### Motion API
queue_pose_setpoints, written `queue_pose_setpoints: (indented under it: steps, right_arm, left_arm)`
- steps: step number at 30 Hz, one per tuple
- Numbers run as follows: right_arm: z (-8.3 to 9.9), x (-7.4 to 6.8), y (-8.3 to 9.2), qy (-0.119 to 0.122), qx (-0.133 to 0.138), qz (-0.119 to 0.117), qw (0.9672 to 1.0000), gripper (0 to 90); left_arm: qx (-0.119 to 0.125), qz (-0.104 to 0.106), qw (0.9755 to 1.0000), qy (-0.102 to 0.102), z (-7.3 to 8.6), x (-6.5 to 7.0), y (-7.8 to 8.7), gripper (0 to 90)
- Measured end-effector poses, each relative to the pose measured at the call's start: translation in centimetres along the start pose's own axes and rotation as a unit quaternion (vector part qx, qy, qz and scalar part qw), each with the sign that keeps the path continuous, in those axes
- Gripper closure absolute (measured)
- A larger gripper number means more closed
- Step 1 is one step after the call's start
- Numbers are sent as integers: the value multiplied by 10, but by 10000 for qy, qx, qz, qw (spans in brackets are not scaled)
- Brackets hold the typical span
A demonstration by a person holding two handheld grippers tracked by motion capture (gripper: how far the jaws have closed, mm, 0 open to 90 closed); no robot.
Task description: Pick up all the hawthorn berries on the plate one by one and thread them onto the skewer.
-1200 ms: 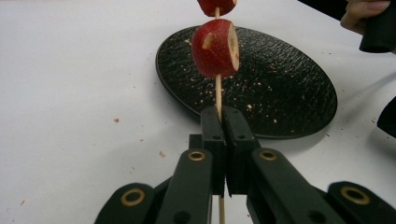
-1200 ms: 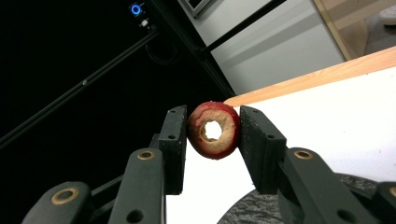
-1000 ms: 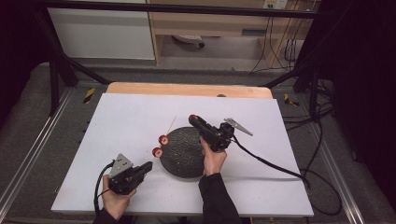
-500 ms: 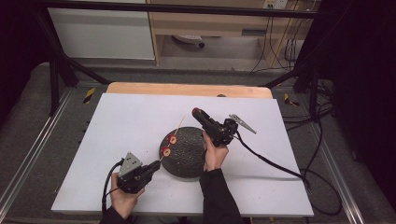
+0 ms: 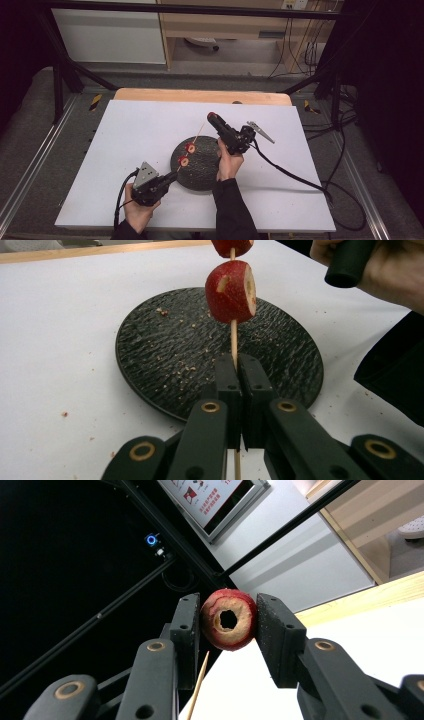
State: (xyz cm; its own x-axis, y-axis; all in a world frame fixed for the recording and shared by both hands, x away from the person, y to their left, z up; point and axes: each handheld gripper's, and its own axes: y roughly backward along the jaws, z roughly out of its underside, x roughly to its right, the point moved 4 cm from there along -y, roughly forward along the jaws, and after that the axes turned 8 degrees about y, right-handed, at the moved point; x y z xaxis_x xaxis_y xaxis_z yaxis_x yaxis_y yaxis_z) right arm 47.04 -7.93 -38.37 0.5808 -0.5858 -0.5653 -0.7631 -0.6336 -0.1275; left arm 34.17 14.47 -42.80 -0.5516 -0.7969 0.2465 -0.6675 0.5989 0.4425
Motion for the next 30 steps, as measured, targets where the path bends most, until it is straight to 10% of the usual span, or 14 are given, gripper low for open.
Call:
queue_pose_setpoints:
  steps: [30]
  right_arm:
    - [0,0,-1,-188,233,-29,9995,636]
  left_arm:
    - [60,53,10000,32,-7,11,-11,881]
